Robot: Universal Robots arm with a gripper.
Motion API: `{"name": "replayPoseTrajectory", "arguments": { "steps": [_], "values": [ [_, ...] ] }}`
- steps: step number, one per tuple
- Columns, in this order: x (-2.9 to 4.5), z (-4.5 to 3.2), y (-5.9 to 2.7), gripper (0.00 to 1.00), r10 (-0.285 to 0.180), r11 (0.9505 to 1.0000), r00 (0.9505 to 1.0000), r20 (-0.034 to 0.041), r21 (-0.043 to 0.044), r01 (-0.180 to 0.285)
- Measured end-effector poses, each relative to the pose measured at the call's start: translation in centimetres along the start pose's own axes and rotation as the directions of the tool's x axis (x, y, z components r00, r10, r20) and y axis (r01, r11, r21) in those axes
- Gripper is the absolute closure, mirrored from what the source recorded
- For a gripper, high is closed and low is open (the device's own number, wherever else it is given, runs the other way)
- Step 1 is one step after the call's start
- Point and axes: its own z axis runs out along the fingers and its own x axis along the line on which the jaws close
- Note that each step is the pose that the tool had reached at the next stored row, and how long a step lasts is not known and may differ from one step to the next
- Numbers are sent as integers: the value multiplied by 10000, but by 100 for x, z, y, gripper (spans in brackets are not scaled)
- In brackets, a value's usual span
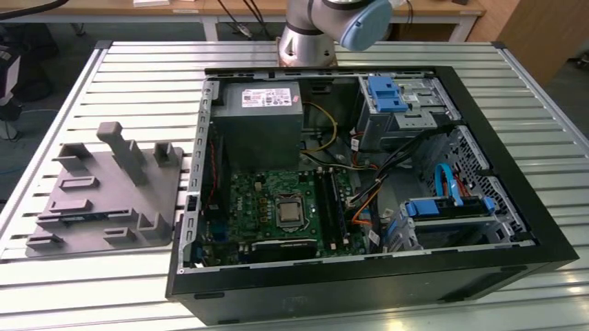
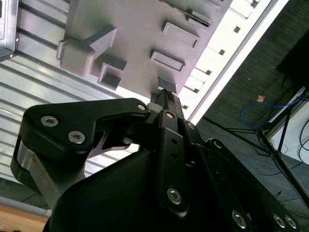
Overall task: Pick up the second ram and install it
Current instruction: 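Reach for the second ram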
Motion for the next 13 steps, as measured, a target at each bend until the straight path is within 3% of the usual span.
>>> {"name": "replayPoseTrajectory", "arguments": {
  "steps": [8,13],
  "values": [
    [25,36,-99,90,1,10000,10000,-1,0,-1],
    [20,119,-176,90,0,10000,10000,-2,-1,0]
  ]
}}
